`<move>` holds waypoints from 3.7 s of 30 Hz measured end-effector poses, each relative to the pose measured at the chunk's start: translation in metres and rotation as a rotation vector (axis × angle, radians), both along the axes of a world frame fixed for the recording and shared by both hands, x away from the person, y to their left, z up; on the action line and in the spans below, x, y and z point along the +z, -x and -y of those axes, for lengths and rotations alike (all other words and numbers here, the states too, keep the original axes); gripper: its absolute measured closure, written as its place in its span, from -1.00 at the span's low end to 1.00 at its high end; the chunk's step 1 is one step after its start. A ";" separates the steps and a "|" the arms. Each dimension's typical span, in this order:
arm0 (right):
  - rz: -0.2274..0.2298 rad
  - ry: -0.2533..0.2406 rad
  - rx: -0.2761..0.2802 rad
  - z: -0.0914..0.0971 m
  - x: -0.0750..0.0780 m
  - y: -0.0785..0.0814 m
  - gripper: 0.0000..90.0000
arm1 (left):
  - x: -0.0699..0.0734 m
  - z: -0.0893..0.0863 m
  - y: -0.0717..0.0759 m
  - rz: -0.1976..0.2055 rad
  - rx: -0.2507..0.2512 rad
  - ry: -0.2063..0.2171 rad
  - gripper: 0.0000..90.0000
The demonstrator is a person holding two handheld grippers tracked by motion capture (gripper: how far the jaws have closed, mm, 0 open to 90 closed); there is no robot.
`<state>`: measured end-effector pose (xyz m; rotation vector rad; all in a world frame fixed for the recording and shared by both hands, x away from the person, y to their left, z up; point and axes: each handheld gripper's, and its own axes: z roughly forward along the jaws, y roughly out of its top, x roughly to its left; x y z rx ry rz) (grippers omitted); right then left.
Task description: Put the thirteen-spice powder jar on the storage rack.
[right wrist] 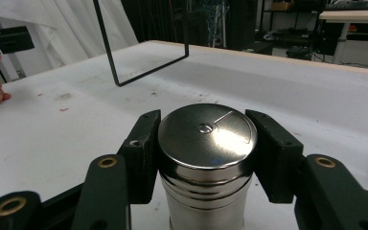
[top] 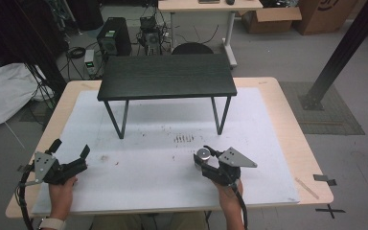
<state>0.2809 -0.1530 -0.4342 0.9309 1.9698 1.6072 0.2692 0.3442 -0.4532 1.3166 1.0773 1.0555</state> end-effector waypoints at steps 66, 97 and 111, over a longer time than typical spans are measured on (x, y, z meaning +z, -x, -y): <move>0.102 -0.069 0.185 -0.021 0.140 -0.020 0.09 | 0.000 0.000 0.000 -0.001 0.000 0.000 -0.99; 0.197 -0.053 0.250 -0.054 0.216 -0.060 0.09 | 0.000 0.000 0.000 -0.002 0.001 0.001 -0.99; 0.212 -0.038 0.227 -0.072 0.230 -0.089 0.09 | 0.000 0.000 0.000 -0.003 0.001 0.001 -0.98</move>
